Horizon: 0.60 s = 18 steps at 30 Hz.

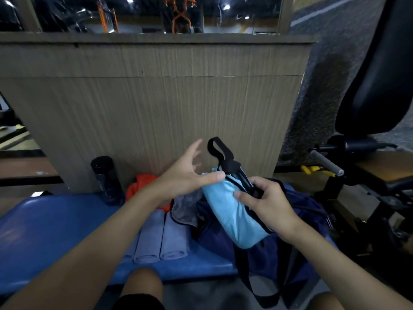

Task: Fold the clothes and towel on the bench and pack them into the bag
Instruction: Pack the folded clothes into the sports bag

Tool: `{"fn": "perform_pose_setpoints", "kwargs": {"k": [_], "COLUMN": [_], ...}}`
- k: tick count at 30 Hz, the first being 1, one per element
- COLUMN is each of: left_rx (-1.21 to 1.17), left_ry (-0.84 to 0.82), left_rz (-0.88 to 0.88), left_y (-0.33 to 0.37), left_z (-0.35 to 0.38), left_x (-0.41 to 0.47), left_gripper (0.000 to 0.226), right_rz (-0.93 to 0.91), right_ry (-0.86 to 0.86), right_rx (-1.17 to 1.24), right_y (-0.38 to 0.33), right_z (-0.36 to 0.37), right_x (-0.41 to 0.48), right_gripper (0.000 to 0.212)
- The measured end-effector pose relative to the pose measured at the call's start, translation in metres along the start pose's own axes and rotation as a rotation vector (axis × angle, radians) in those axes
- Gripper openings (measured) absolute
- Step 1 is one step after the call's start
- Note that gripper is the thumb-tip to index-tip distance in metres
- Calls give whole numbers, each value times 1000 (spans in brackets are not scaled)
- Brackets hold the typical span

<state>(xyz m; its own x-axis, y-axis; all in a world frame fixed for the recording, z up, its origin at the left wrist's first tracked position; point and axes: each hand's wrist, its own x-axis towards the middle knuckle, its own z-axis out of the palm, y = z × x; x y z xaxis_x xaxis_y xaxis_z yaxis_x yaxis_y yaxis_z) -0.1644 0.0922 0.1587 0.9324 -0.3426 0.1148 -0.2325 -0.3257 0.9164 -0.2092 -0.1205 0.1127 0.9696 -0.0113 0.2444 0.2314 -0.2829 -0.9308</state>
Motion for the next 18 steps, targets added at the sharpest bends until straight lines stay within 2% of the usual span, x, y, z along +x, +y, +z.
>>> {"fn": "perform_pose_setpoints", "kwargs": {"k": [2,3,5,6,8,10,13,15,18], "left_rx": [-231,-316,-380,-390,-395,-346,-257,-223,-211], "left_ry": [69,87,89,80,78,61,27,-4,-65], "left_rz": [-107,-132,-115,-95,-75,-74,-119,-144,-163], "left_y": [-8,-10,-11,-10,-11,-12,-19,-25,-31], "left_z": [17,24,36,40,45,50,59,65,73], "left_x": [2,3,6,8,13,20,34,42,54], "left_gripper": [117,100,47,31,31,38,29,27,23], "right_rz": [17,28,31,18,-32,-81,-116,-138,-152], "right_ry": [14,16,18,26,61,90,63,44,70], "right_rx": [66,91,105,97,77,33,-27,-28,-11], "right_y": [-3,-5,-5,-3,2,11,26,36,53], "right_z": [3,4,5,5,3,1,-3,-4,-1], "right_x": [-1,-1,-2,-2,-3,-3,-2,0,3], "right_gripper": [14,13,11,11,21,45,77,79,66]}}
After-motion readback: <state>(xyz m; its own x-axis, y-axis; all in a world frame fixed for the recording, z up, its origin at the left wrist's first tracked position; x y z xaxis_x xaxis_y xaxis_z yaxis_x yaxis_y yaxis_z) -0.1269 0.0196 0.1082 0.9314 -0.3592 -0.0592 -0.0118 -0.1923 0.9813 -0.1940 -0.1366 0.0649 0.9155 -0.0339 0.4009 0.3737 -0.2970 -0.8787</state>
